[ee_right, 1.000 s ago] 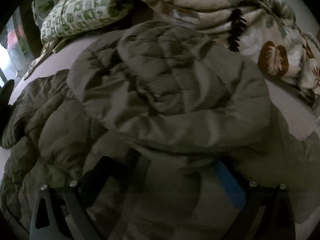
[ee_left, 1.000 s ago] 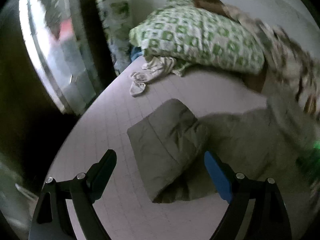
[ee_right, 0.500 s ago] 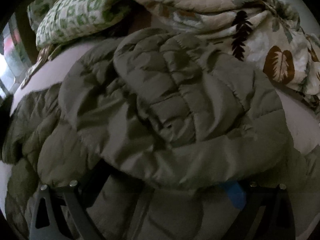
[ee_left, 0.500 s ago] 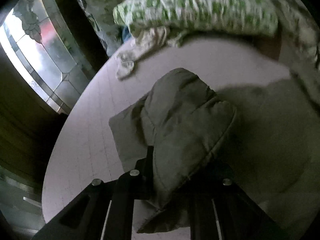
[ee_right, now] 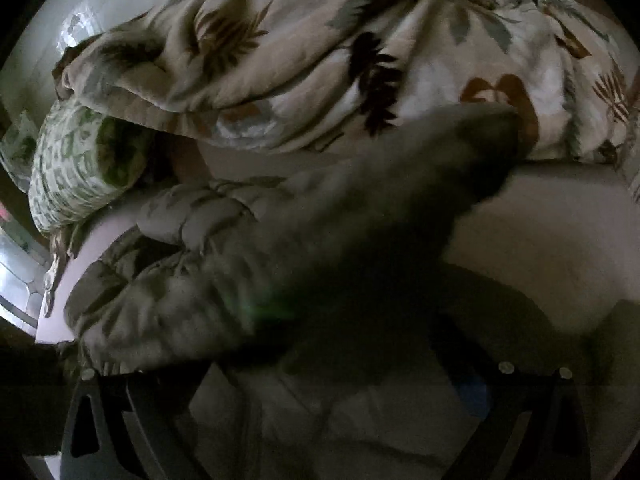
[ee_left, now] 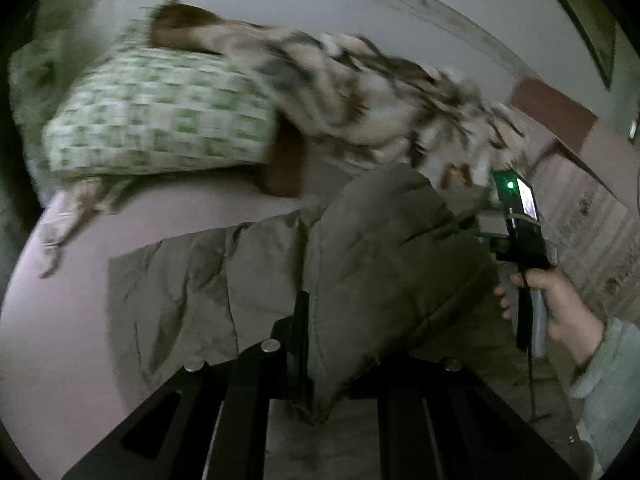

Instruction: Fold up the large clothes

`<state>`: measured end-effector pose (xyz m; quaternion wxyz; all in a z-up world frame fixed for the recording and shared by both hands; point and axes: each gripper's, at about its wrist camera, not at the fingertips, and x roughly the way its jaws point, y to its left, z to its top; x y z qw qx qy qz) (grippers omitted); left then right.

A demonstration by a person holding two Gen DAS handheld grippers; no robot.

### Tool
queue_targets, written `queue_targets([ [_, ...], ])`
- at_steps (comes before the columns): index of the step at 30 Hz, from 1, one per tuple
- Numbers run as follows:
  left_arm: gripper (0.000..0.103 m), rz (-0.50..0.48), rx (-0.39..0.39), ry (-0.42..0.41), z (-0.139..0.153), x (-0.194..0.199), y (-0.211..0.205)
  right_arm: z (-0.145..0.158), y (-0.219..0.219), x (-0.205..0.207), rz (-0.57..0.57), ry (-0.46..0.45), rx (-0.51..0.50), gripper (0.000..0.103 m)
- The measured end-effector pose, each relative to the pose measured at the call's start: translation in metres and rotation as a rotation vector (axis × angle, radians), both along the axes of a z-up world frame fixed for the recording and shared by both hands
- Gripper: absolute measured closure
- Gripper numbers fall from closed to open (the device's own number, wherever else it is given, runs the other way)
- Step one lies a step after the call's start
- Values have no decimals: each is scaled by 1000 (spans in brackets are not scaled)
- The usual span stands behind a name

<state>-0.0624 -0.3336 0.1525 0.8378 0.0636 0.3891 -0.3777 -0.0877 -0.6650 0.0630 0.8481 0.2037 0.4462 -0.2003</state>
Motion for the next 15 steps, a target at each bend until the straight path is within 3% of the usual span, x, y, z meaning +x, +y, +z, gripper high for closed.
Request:
queue_targets([
  [5,91,-71,23,75,-36,-23,-63,-3,0,-42,23,22,-1,0],
  [10,91,-98,111,130,-85,-49,-108,0,-1,-89,15,43,-15,0],
  [13,90,-98,185,116,-112,-60,-121,3,-2,-113,11,33,7,0],
  [15,89,-100,196,87,-111,-67,-121,5,2,-127,20,32,29,0],
])
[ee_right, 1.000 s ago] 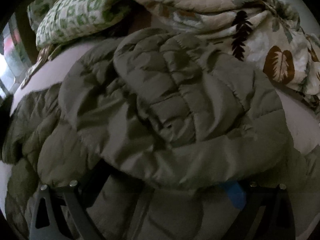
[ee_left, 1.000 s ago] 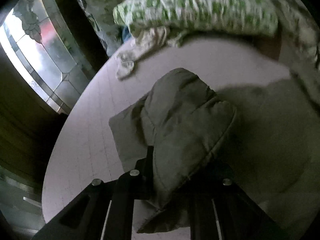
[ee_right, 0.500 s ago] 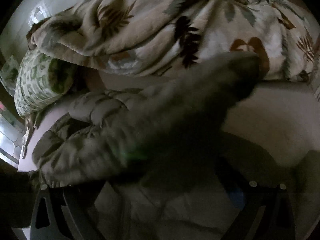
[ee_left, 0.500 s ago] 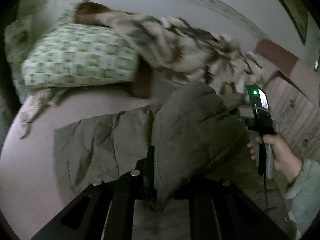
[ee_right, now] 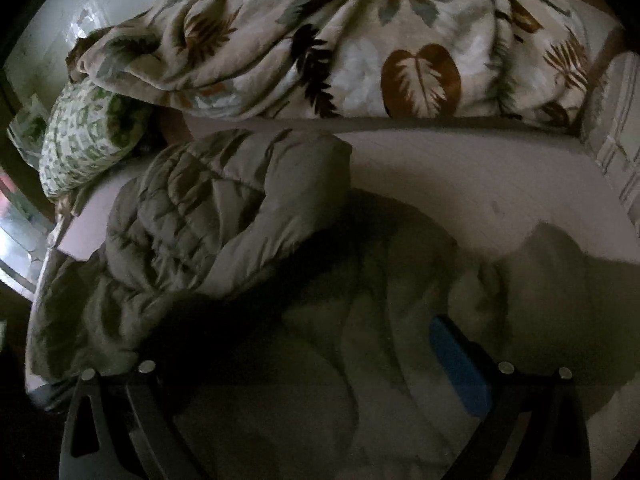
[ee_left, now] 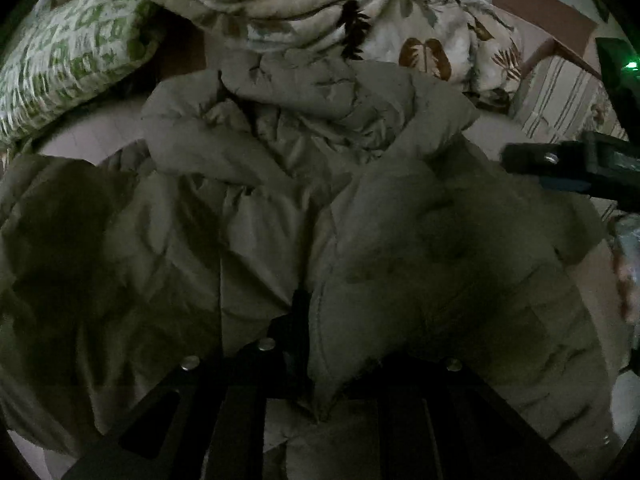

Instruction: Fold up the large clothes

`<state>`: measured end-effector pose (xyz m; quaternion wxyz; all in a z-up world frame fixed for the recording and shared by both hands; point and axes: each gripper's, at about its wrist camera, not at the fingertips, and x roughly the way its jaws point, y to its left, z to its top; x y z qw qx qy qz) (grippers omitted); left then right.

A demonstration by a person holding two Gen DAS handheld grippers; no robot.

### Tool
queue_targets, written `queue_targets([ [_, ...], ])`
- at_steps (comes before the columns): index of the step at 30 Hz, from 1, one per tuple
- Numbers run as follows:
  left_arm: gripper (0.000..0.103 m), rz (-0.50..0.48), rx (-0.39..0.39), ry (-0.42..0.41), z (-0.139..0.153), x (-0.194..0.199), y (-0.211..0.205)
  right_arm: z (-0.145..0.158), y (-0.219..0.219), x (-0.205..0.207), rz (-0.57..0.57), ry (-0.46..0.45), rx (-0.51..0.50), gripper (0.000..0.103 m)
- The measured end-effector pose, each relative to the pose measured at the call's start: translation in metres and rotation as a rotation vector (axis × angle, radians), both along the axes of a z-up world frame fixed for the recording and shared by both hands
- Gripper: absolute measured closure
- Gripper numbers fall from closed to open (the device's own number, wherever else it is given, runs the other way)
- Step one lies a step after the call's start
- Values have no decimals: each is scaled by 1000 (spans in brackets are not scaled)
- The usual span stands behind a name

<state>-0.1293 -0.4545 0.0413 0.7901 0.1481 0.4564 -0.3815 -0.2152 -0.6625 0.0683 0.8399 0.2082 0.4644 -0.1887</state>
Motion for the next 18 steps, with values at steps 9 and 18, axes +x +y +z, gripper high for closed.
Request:
queue_targets([
  [9,55,-6,-38,7,53,-2,43,-6,52,-1,111,-34,187,0],
  [18,30,56,15,-19,39,13,82,-20,82,27,10,-118,440,0],
])
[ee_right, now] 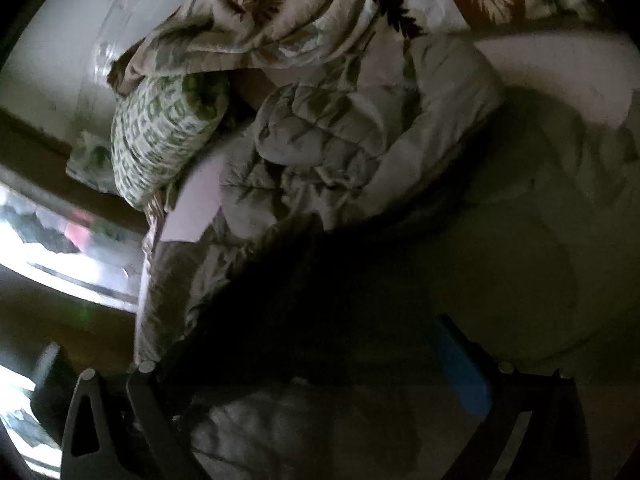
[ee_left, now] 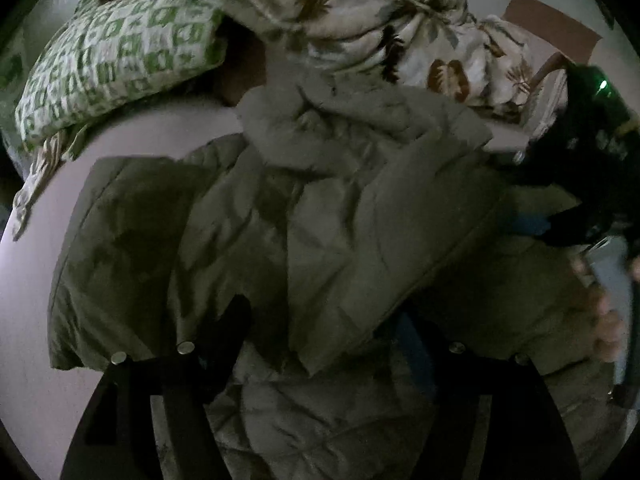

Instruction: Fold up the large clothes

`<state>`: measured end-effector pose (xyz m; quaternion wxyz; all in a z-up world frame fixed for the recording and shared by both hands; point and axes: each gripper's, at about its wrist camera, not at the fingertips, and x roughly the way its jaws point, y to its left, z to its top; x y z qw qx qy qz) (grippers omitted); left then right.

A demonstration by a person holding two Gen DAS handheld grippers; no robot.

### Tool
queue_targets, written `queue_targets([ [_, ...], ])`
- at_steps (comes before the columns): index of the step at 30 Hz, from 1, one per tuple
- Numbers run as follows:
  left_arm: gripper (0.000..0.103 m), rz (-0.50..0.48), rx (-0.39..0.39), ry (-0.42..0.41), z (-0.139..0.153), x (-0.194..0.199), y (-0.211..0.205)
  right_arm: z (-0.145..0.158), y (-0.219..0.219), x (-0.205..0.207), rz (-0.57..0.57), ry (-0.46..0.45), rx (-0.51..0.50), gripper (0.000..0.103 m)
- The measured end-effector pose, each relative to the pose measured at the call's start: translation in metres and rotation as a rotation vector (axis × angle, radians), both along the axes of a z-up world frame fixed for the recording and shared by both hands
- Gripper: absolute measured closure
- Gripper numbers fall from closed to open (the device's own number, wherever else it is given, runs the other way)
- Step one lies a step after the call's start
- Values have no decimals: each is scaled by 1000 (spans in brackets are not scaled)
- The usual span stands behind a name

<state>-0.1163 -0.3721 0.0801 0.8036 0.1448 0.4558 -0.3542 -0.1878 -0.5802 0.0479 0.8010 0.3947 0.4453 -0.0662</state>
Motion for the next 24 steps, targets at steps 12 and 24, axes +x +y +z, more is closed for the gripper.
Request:
queue_targets([
  [12,30,6,23,18,-19,5,1,24,3,-15,-143,-73,38,0],
  [24,30,19,-4,4,4,4,19,-35,35,12,-15,88,20,61],
])
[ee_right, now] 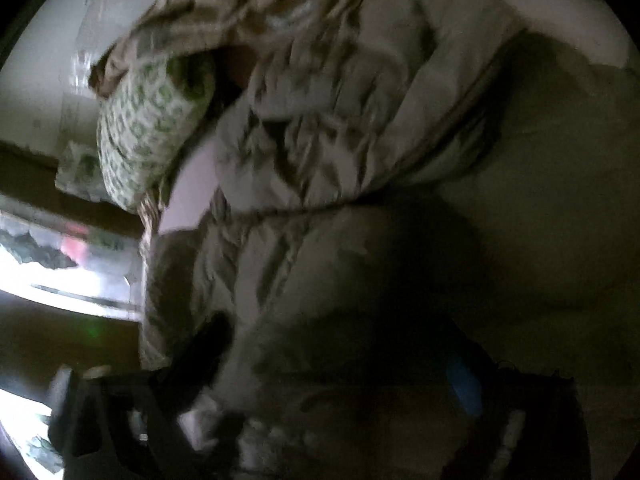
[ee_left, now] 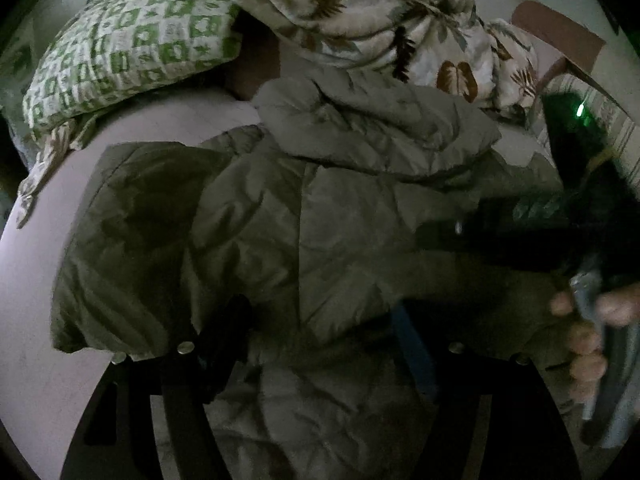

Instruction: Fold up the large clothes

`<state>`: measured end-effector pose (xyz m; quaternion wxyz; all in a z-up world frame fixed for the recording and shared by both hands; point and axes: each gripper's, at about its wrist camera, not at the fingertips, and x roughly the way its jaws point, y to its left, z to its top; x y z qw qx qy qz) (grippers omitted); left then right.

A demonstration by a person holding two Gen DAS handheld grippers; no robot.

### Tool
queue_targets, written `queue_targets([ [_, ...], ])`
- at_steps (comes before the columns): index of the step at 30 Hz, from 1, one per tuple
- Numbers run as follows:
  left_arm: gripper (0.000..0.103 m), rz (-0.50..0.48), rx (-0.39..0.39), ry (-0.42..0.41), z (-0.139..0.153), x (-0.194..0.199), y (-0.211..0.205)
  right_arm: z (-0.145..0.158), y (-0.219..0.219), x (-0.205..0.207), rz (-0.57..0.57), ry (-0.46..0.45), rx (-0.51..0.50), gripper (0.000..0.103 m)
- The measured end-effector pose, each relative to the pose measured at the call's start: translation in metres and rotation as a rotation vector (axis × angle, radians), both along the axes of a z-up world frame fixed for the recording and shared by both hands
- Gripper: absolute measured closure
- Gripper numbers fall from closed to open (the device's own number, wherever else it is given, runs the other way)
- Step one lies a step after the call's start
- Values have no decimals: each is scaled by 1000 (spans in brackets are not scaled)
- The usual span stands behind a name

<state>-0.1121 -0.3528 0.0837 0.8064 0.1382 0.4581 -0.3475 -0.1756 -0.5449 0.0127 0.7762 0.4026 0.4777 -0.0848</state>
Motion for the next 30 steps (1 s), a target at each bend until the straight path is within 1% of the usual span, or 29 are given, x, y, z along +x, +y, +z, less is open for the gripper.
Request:
queue_targets([
  [2,30,11,-17,-13,11,2,7,-1,0,0,12,-16,-17,69],
  [4,30,25,-32,-41,21,7,12,9,-3,-3,41,-26,-91,74],
  [6,30,51,-36,-67,21,12,20,18,-11,-9,56,-16,-181,77],
  [9,30,99,-20,-84,11,25,25,32,-32,-19,45,10,-304,79],
  [10,30,124,-3,-86,4,31,24,37,-40,-23,35,19,-347,79],
  [11,30,135,7,-82,-1,35,23,42,-48,-26,21,32,-397,79],
  [12,30,138,15,-72,-8,39,21,46,-57,-30,2,50,-472,79],
  [14,30,141,44,-53,-27,41,14,48,-69,-36,-19,63,-548,79],
  [16,30,135,78,-49,-40,41,6,40,-81,-38,-15,67,-537,79],
  [17,30,132,113,-63,-48,39,0,35,-82,-38,-8,74,-539,79],
  [19,28,118,143,-77,-57,35,-7,23,-80,-34,19,107,-582,79],
  [21,27,110,162,-100,-61,32,-12,6,-77,-29,34,147,-615,78],
  [22,27,109,168,-109,-61,31,-14,-1,-77,-28,34,160,-615,77],
  [24,26,108,174,-118,-60,30,-14,-5,-77,-29,20,157,-619,74],
  [25,27,108,176,-120,-59,29,-14,-4,-77,-29,15,155,-622,71],
  [26,27,110,178,-128,-57,28,-14,-2,-76,-31,2,151,-626,64],
  [27,27,112,178,-136,-55,27,-13,0,-77,-31,-5,152,-628,54],
  [28,27,113,177,-142,-54,25,-12,3,-77,-34,-14,141,-616,16],
  [29,27,116,176,-153,-51,24,-11,7,-78,-39,-21,112,-589,0],
  [30,27,119,174,-159,-50,22,-10,11,-78,-44,-28,97,-576,0],
])
